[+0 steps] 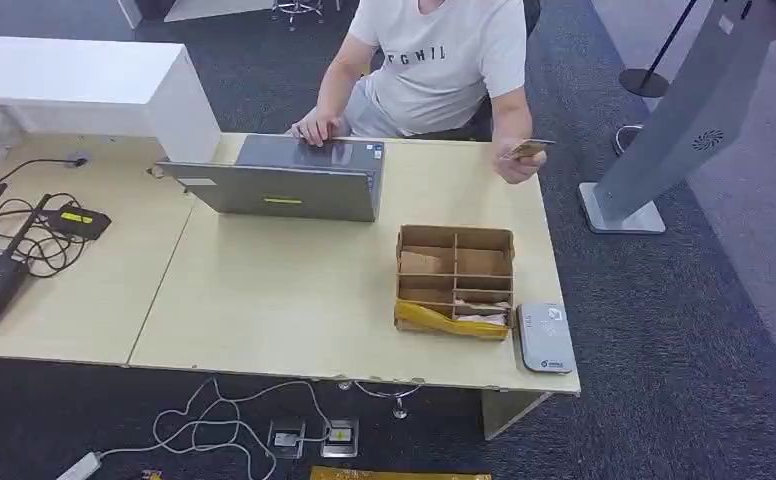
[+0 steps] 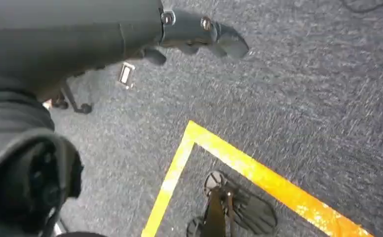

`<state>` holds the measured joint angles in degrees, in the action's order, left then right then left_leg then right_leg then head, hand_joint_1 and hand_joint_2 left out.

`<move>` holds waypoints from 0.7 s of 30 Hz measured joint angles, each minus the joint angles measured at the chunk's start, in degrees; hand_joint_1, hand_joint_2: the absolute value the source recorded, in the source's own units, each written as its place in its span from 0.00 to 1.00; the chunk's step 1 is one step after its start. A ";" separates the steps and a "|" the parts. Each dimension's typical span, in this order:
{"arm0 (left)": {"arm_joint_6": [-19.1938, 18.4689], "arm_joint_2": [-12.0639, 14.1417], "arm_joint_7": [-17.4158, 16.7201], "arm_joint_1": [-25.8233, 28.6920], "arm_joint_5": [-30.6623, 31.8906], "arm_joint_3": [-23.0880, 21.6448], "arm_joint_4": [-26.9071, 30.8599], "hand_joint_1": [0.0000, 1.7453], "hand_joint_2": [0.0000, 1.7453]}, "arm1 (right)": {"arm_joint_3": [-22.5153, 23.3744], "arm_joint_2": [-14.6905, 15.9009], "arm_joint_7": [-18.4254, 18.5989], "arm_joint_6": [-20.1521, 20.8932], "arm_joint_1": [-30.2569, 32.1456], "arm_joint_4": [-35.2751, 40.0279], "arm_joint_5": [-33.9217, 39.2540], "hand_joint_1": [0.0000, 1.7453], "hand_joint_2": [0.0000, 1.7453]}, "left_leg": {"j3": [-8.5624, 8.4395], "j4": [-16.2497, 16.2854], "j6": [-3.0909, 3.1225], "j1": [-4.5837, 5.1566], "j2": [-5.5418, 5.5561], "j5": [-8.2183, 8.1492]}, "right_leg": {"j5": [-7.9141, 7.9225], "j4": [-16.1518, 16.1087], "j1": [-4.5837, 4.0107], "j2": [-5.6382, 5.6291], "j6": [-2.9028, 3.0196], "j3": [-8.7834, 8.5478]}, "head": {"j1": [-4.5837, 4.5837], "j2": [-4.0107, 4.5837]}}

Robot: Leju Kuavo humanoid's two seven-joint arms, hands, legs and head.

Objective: Pass the card to the sensor for recognition and then transmit it.

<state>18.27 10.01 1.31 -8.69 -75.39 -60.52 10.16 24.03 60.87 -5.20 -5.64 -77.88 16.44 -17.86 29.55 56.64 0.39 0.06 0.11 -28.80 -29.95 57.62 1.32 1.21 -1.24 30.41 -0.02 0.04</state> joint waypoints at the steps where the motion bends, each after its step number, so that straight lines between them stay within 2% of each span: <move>1: -0.15 0.00 0.15 0.00 0.07 0.00 0.00 0.00 0.00 | -1.66 -0.52 -0.57 0.77 -1.89 0.13 0.04 0.00 1.00 | 0.01 0.00 -0.01 0.00 0.06 0.01 | 0.00 0.00 0.01 0.06 0.00 0.00 | -0.02 0.00; 4: -0.26 0.15 0.59 0.01 0.15 -0.02 -0.02 0.00 0.00 | -6.72 -2.96 -1.92 3.75 -7.16 0.48 1.69 0.00 1.00 | 0.03 0.00 0.02 0.03 0.06 0.06 | 0.01 0.01 0.03 0.00 -0.01 0.03 | -0.06 0.00; 7: -0.33 0.28 0.74 -0.15 0.17 0.00 0.00 0.00 0.00 | -11.45 -5.31 -1.95 4.42 -10.65 1.44 3.65 0.00 1.00 | -0.03 0.01 0.02 -0.01 0.07 0.06 | 0.01 0.00 -0.01 0.05 -0.01 0.03 | -0.06 0.00; 13: -0.39 0.35 0.76 -0.03 0.15 -0.02 -0.02 0.00 0.00 | -17.68 -7.17 -2.47 4.62 -12.54 2.34 6.23 0.00 1.00 | 0.03 0.02 0.01 -0.01 0.16 0.08 | 0.01 0.00 -0.01 0.10 -0.01 0.04 | -0.04 0.00; 21: -0.37 0.35 0.79 -0.01 0.15 -0.02 -0.02 0.00 0.00 | -22.65 -8.07 -2.89 5.27 -13.34 3.02 6.53 0.00 1.00 | 0.04 0.02 0.01 -0.01 0.14 0.07 | 0.02 -0.01 -0.01 0.10 -0.02 0.05 | -0.04 0.00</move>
<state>17.90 10.36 2.10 -8.70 -75.23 -60.54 10.14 1.38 52.81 -8.09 -0.37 -91.22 19.45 -11.32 29.59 56.66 0.40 0.05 0.25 -28.73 -29.94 57.60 1.31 1.30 -1.26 30.46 -0.07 0.04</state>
